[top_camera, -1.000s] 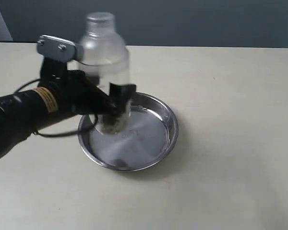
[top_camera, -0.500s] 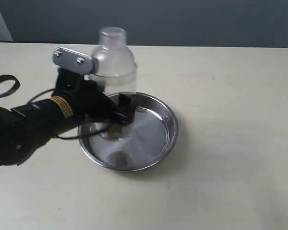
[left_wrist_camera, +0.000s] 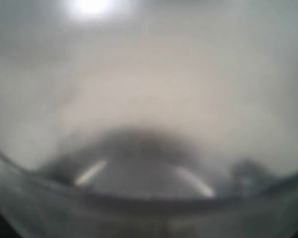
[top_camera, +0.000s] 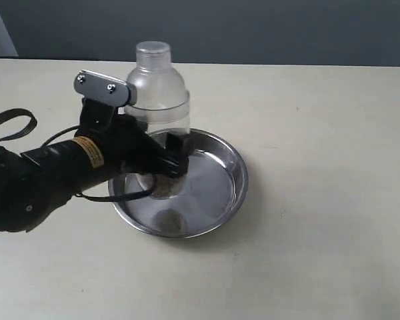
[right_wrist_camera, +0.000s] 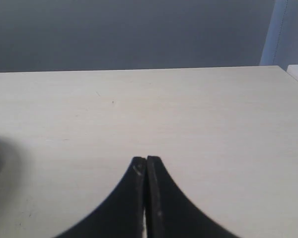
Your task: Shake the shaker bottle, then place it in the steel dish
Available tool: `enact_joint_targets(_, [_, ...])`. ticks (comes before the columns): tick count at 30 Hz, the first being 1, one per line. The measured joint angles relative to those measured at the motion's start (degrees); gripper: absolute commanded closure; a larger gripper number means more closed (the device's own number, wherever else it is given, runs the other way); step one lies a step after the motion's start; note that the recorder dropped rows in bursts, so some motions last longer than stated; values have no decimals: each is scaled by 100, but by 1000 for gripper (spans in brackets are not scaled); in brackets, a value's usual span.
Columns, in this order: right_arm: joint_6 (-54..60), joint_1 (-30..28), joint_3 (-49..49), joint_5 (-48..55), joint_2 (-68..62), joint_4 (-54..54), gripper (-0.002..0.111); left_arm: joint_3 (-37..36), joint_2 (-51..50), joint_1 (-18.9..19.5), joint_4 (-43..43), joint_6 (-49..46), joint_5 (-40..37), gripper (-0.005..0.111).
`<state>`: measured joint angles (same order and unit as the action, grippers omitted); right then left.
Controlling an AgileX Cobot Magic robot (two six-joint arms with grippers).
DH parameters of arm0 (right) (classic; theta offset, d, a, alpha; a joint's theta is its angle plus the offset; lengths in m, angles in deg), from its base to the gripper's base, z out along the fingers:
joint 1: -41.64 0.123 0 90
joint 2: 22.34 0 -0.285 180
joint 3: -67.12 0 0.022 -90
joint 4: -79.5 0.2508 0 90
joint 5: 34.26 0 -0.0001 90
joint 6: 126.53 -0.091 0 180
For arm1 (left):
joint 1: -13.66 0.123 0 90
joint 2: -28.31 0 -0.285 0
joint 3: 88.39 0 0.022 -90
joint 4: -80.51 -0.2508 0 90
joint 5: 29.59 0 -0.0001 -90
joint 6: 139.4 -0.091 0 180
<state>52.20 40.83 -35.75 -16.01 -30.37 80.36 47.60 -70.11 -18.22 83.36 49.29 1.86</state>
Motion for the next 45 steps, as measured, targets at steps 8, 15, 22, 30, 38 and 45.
enact_joint_targets(8, [0, 0, 0, 0, 0, 0, 109, 48, -47, -103, -437, 157, -150, 106])
enact_joint_targets(15, [0, 0, 0, 0, 0, 12, 109, 671, 837, -119, -682, 177, 439, 106])
enact_joint_targets(22, [0, 0, 0, 0, 0, 23, 109, 572, 704, -147, -1083, 223, -341, 106])
enact_joint_targets(30, [0, 0, 0, 0, 0, 23, 109, 351, -514, -171, -630, 190, 422, 106])
enact_joint_targets(38, [0, 0, 0, 0, 0, 23, 109, 919, 615, -181, -404, -383, 578, 106])
enact_joint_targets(45, [0, 0, 0, 0, 0, 23, 109, 507, 2, -181, -285, -407, -132, 106])
